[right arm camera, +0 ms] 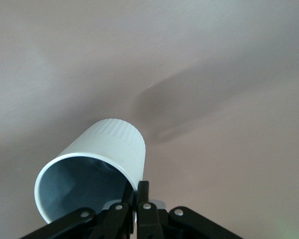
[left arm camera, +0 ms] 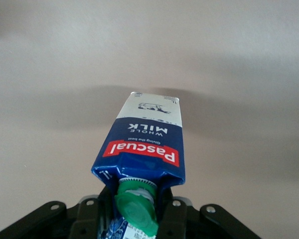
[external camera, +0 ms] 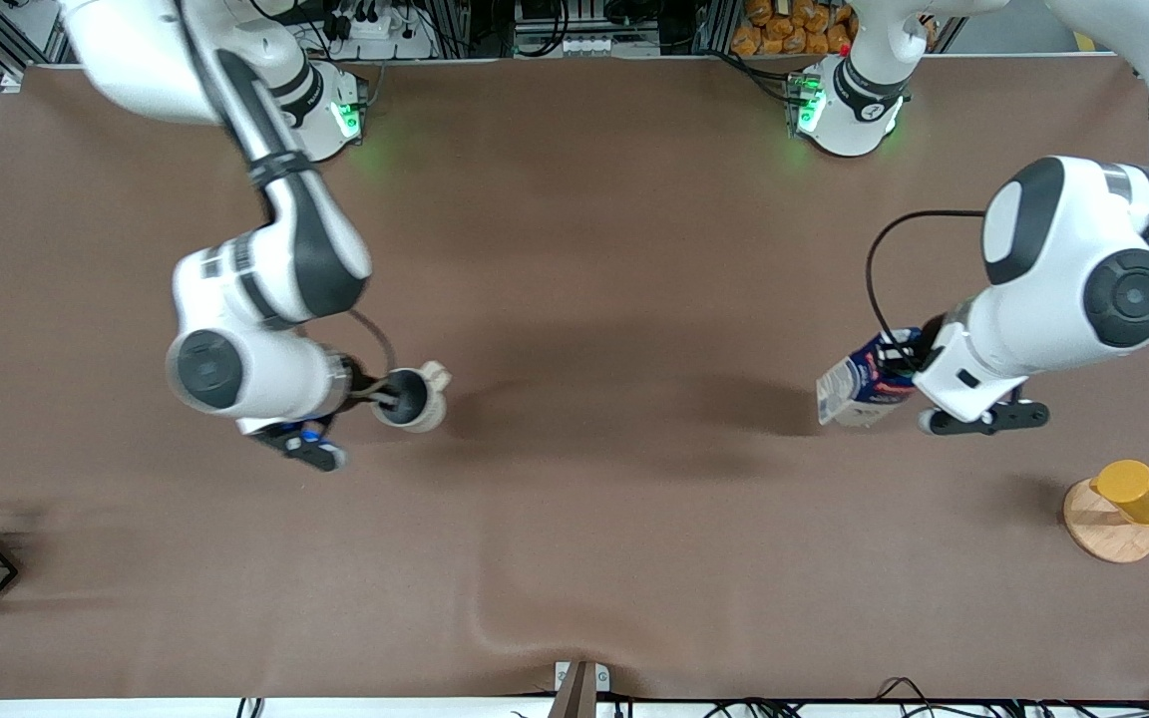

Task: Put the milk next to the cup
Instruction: 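Carry the mug and the milk carton toward the table middle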

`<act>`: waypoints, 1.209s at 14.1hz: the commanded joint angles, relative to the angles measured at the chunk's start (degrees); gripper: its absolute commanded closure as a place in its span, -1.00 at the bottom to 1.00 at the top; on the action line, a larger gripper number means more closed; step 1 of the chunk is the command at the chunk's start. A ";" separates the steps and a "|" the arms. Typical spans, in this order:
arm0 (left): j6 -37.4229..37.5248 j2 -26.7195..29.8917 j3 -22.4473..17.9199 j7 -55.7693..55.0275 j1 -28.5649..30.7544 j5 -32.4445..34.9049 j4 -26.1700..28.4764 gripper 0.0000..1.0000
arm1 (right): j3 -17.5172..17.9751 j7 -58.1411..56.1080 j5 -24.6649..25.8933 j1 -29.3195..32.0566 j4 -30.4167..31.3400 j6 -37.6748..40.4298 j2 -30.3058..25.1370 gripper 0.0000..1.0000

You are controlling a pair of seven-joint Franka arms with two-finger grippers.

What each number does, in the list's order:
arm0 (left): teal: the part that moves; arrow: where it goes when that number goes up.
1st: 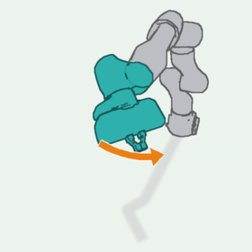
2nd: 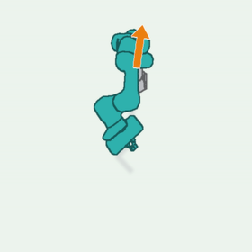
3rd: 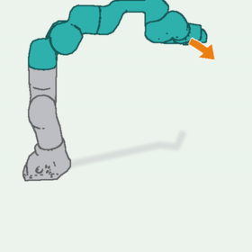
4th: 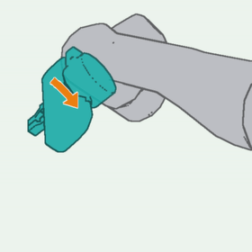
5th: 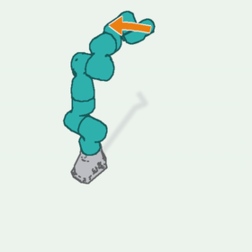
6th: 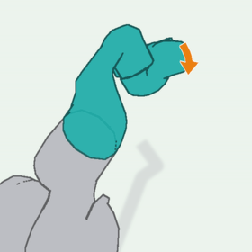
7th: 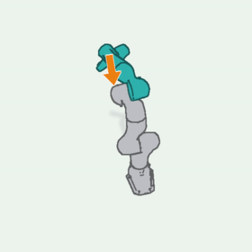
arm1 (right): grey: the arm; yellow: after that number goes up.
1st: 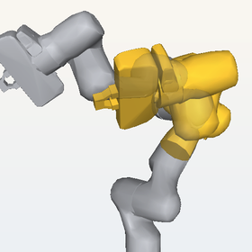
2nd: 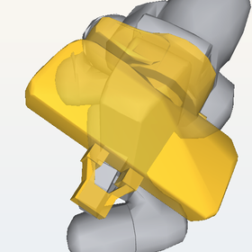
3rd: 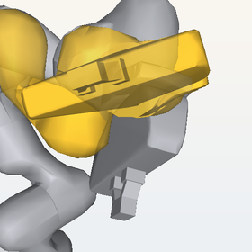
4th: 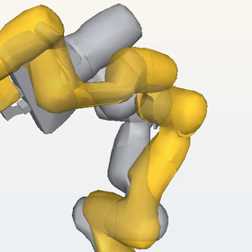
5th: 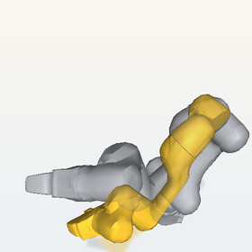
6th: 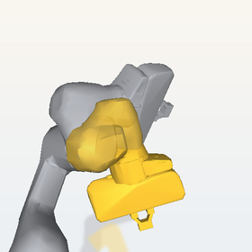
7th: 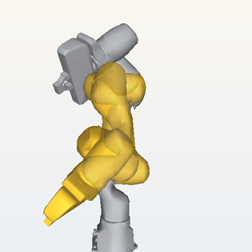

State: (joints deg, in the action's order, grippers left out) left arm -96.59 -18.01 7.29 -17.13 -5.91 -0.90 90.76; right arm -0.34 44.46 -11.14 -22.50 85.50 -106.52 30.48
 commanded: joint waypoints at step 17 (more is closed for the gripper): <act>3.77 0.08 16.61 -24.08 -2.61 0.63 -0.76 0.69 | -0.80 28.48 -1.08 -17.93 -3.14 -20.74 11.79 0.41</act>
State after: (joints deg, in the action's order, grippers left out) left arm -94.01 -18.10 22.65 -37.79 -7.82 -0.86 91.14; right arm -0.42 71.82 -11.33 -39.66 84.34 -127.46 40.82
